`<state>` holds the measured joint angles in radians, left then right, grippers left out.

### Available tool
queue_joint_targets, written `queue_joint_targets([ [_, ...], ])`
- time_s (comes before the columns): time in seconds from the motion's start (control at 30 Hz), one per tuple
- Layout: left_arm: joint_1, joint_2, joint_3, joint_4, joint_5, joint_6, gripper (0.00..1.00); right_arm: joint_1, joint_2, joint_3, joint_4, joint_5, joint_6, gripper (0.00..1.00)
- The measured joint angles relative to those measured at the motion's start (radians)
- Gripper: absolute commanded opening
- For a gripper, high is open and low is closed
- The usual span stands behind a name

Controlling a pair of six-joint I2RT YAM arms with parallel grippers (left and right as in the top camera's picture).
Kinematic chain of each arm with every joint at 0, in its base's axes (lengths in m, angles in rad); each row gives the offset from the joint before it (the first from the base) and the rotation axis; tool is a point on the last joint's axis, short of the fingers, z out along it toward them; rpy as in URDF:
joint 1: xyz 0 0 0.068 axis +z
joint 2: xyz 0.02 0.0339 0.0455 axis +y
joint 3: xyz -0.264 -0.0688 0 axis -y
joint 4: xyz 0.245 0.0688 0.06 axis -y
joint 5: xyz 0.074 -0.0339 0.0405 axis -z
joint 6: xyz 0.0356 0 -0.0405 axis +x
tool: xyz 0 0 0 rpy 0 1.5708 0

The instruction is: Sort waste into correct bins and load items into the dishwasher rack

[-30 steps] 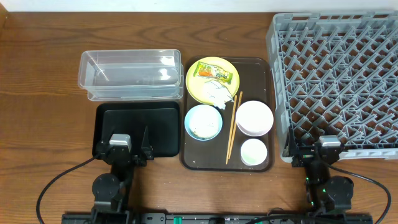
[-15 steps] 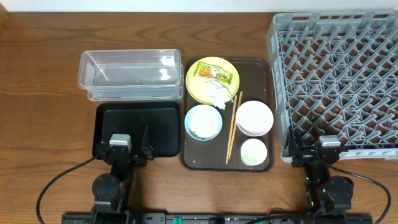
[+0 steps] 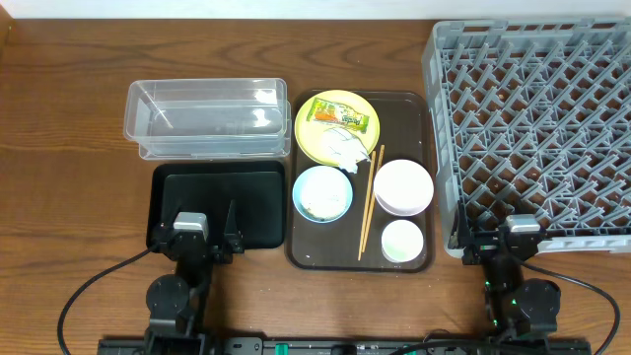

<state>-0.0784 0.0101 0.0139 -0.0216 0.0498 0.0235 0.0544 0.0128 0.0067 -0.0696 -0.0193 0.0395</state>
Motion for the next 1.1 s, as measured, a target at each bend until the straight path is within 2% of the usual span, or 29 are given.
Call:
queue_joint_targets([
  [0.87, 0.0, 0.0, 0.0, -0.001, 0.0, -0.003, 0.94, 0.0, 0.0, 0.0, 0.002, 0.0, 0.003, 0.99],
  [1.1, 0.0, 0.048, 0.061, -0.128, 0.0, -0.046, 0.93, 0.0, 0.001, 0.01, -0.005, 0.008, 0.005, 0.99],
])
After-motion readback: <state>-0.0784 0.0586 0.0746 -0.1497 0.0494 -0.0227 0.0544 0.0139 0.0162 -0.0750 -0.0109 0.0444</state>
